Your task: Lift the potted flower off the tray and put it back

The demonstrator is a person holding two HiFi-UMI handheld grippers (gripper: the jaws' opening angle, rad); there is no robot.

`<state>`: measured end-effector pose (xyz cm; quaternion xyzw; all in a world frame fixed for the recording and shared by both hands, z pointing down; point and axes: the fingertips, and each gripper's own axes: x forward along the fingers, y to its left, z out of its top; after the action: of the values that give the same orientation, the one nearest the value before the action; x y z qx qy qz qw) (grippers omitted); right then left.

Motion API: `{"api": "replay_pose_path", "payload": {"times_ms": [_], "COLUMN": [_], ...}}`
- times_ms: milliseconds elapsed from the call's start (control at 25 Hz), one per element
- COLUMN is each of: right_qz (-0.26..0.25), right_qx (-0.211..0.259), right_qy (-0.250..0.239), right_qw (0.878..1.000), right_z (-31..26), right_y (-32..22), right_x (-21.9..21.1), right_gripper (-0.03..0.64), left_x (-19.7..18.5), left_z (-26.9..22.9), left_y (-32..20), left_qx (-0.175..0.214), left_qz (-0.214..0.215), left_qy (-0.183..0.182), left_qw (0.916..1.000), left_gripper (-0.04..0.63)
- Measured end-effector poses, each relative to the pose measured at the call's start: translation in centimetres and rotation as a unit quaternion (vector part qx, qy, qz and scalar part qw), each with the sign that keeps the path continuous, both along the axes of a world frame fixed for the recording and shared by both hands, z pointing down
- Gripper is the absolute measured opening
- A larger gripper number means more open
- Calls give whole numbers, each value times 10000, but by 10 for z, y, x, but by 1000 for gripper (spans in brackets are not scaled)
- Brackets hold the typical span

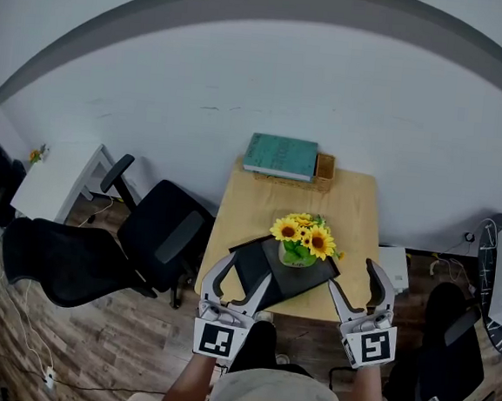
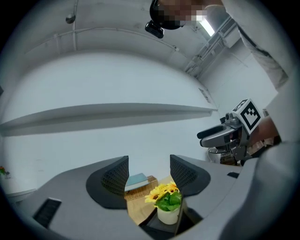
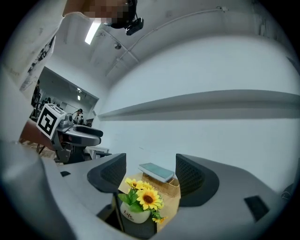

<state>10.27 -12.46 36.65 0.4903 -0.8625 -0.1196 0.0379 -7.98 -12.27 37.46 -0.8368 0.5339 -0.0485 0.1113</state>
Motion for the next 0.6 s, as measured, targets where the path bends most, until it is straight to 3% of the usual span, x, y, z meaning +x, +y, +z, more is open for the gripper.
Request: {"api": "replay_pose_path", "payload": {"times_ms": [200,400,600], "right_qz": [34,81,95], "right_qx": [394,506,441], "right_qy": [-89,-133,-86], "right_qw": [9992,9986,9989], "right_z": [-29,-32,-29], "right_y": [6,8,7], "right_x": [2,4,5], "right_gripper": [334,334,334], "left_x": [-3,-1,-1], "left_z": [-20,-36,-30], "left_y": [7,10,8], "left_qx": [286,772,617], "left_qz": [-24,72,39], "left_qy": [-190,-181,-167], "left_qw": [9994,9968,9979], "left_gripper": [278,278,278]}}
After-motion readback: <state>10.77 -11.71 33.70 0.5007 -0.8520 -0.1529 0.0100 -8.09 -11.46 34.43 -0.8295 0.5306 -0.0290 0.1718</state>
